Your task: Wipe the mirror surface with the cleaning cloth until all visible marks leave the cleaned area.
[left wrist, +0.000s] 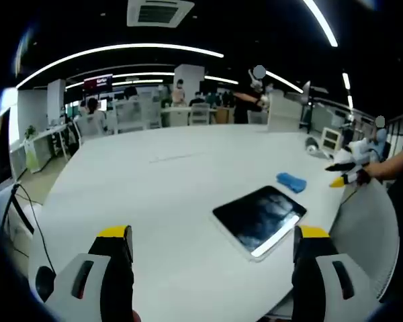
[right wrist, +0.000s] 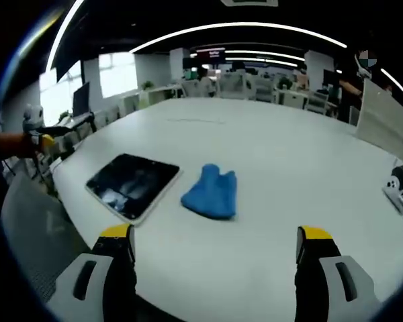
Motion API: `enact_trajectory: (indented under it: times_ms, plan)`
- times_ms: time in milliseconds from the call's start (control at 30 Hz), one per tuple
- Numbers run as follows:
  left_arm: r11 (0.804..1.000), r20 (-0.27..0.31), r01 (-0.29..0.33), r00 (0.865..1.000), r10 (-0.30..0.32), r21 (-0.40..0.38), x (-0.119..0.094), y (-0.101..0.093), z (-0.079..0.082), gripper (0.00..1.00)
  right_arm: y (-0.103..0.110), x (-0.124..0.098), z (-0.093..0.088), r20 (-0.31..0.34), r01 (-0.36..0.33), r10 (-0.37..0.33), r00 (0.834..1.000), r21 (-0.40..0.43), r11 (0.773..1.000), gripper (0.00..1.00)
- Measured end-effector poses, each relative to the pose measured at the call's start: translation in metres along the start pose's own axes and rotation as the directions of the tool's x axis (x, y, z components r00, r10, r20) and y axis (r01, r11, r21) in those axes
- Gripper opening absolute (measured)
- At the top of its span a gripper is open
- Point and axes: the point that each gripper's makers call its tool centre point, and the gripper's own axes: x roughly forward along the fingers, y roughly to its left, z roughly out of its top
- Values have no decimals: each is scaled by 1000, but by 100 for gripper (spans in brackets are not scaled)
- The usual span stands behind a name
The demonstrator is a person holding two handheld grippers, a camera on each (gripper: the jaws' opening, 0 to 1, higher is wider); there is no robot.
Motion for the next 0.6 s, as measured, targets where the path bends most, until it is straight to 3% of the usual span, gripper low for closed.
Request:
enact_trajectory:
  times_ms: [600]
  plan:
    - [1000, 13, 2, 1000, -2, -8, 0, -8, -1, 99, 0, 1, -2, -3, -4, 4, 1000, 1, 1000, 100]
